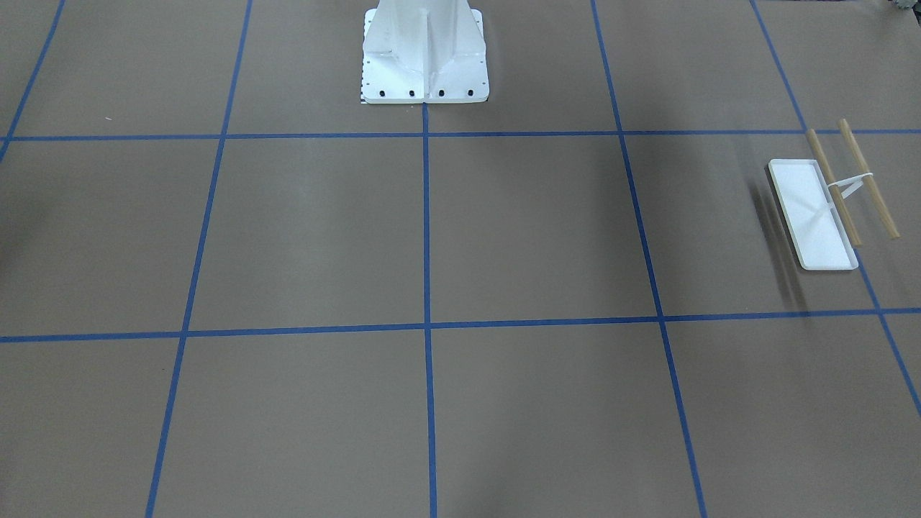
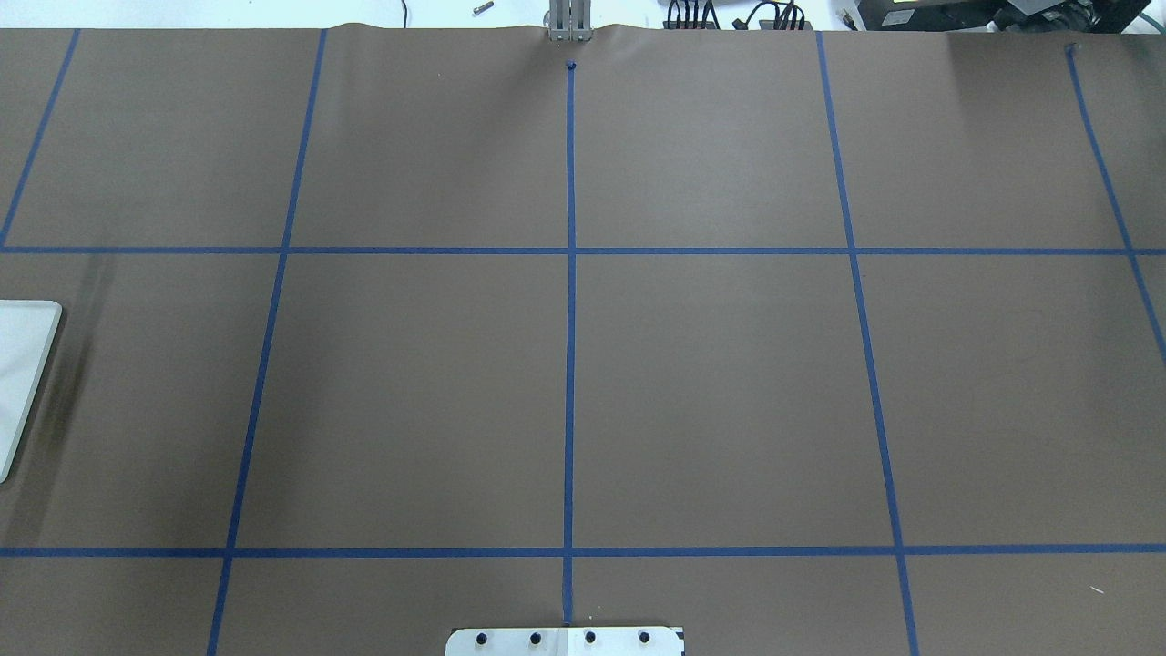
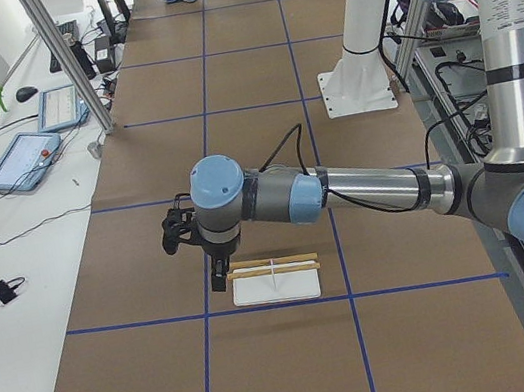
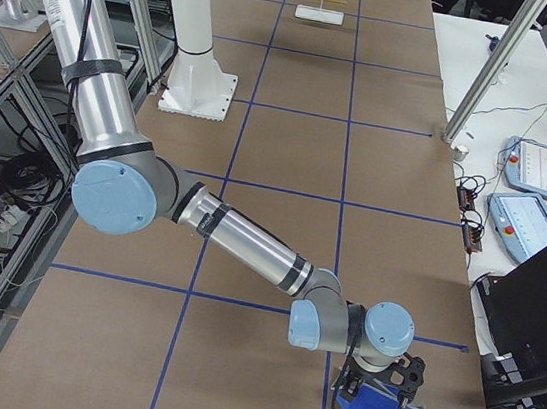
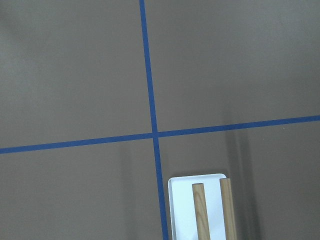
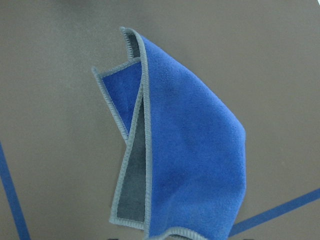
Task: Hang towel on rack
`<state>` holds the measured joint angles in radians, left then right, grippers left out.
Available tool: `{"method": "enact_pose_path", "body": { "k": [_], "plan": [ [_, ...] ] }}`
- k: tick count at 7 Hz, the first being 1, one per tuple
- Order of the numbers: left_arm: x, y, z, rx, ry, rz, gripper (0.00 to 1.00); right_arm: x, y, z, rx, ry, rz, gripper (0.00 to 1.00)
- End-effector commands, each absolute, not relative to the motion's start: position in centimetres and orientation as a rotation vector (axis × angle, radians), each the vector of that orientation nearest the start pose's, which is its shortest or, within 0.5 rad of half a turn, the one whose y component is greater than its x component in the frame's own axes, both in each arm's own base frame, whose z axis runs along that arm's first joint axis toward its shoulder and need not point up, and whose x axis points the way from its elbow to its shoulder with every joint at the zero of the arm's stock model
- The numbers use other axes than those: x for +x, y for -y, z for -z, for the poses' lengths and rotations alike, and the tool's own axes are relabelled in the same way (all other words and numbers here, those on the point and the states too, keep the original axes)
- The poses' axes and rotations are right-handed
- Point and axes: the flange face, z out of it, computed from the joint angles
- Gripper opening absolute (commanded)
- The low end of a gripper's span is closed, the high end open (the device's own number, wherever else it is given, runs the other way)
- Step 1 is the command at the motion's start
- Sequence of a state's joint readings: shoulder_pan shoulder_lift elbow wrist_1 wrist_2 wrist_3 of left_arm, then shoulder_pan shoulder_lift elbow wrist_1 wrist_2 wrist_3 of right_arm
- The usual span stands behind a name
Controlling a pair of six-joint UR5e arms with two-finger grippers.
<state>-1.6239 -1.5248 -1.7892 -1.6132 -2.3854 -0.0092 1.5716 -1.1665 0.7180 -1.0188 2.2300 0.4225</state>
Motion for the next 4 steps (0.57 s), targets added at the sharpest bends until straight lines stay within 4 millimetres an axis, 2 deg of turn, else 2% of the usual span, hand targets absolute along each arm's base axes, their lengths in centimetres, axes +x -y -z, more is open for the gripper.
{"method": "enact_pose_path", "body": {
  "k": [1, 4],
  "plan": [
    [-8.6, 47.5, -56.5, 0.221, -0.805, -0.03, 0.98, 5.8, 62.5, -80.1, -0.058, 0.648, -0.355, 0.87],
    [-8.7, 47.8, -56.2, 0.242, -0.801, -0.037, 0.98, 5.5, 61.4, -82.6, -0.065, 0.632, -0.374, 0.88]
  ]
}}
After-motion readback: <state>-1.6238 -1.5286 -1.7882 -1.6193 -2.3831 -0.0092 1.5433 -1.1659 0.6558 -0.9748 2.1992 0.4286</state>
